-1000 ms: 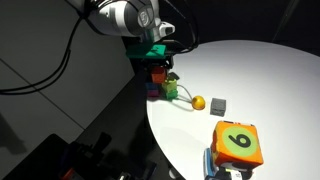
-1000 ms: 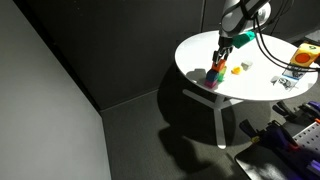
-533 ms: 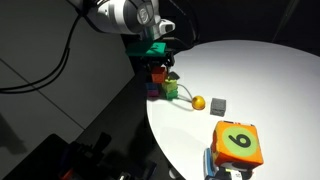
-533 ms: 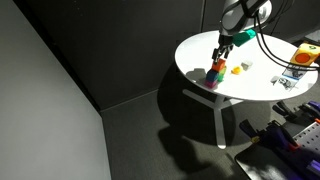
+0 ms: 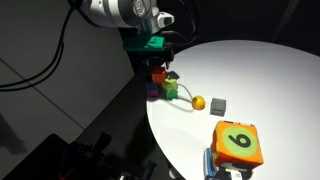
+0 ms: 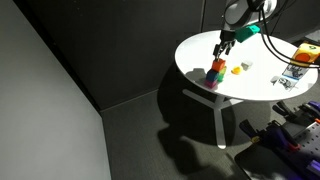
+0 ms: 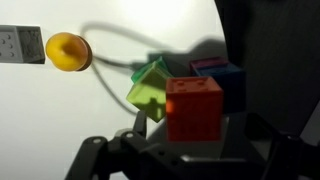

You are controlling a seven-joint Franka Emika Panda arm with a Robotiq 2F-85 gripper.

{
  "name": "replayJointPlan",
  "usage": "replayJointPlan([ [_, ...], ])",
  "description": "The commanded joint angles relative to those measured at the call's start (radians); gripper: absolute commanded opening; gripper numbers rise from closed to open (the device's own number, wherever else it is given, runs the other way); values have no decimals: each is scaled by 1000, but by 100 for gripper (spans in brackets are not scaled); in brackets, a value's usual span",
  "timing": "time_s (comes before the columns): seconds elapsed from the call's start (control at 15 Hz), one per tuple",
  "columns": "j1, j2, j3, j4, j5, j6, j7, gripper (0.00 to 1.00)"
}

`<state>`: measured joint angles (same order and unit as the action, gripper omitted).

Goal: Pick up the orange block and stack them on both the blue and lime green blocks

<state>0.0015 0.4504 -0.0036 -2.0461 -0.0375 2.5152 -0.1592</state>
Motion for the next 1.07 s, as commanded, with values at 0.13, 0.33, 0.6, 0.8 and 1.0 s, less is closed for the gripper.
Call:
replayJointPlan([
  [0.13,-8,-111,5,-94,-10,-16,8,100],
  [0.33,-7,-156,-3,-133,-17,-27,17,100],
  [0.6,-4,-223,-14,-192,-29,-47,26,100],
  [0.8,-2,-271,-14,-231,-33,-85,24,100],
  [1.0,-5,-313,-10,-261,-27,-136,11,100],
])
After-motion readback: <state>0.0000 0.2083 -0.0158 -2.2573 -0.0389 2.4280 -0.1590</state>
